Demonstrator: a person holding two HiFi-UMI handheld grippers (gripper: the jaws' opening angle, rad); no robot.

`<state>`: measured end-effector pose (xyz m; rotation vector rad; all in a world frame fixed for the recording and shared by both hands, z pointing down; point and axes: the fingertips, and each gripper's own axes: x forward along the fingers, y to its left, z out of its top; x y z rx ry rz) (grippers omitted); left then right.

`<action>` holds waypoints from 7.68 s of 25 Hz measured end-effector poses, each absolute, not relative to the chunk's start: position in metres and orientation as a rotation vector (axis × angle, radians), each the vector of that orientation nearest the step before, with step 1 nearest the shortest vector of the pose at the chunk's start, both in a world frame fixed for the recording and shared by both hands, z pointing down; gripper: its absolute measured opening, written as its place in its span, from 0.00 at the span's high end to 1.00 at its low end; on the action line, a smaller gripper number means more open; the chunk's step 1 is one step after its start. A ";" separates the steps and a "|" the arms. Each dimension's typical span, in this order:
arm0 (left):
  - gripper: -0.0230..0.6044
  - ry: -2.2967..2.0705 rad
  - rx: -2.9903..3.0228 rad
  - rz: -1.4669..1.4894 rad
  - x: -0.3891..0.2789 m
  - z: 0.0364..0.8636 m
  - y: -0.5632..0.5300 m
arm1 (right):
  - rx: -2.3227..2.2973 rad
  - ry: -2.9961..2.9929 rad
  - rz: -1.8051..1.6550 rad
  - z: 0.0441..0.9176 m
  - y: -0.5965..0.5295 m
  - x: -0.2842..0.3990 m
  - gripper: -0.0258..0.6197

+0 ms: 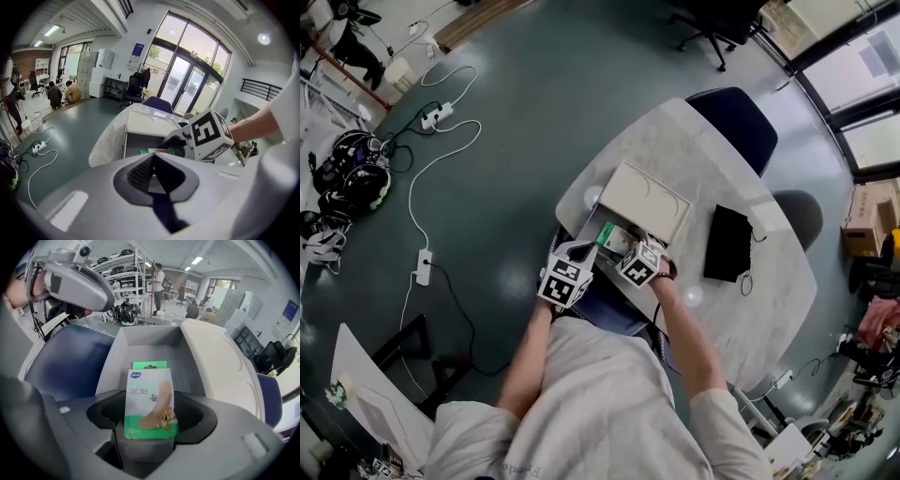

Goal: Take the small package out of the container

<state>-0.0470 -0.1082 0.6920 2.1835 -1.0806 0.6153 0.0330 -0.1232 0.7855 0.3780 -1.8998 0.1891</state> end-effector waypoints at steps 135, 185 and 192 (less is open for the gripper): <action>0.88 -1.175 2.276 0.672 -0.033 0.661 -0.076 | 1.238 -2.424 0.666 0.650 -0.079 0.074 0.47; 0.88 -1.129 2.286 0.689 -0.025 0.665 -0.084 | 1.328 -2.414 0.726 0.651 -0.093 0.089 0.47; 0.88 -1.118 2.290 0.690 -0.026 0.665 -0.083 | 1.329 -2.414 0.720 0.650 -0.091 0.085 0.47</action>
